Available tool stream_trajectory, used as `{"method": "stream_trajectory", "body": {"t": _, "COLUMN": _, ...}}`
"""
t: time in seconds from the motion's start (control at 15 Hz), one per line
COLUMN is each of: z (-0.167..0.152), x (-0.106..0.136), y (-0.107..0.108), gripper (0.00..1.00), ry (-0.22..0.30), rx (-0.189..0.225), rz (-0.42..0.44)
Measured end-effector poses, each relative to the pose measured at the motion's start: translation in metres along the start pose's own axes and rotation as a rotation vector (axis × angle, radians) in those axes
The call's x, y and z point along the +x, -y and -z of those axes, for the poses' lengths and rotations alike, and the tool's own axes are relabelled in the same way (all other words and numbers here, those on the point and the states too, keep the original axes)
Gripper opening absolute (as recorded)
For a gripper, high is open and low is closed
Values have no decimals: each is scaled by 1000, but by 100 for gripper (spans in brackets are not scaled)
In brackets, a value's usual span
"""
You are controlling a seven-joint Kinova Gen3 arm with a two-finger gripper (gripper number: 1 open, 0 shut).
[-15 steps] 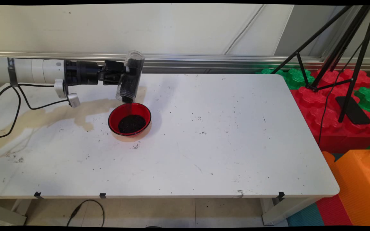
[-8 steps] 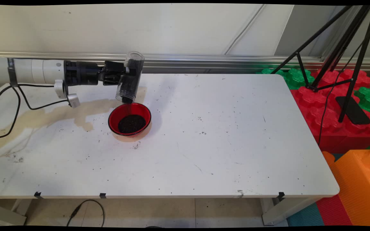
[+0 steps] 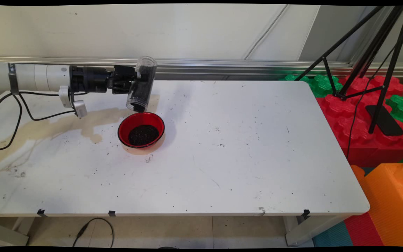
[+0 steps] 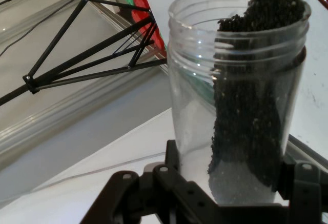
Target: Pour the black seasoning powder in the red bowl
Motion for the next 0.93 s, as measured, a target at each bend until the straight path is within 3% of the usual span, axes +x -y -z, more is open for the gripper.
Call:
{"method": "stream_trajectory", "body": {"t": 0.47, "z": 1, "x": -2, "y": 6, "gripper": 0, "ry": 2, "rx": 8, "rz": 86}}
{"method": "stream_trajectory", "body": {"t": 0.93, "z": 4, "x": -4, "y": 13, "gripper": 0, "ry": 4, "rx": 19, "rz": 234}}
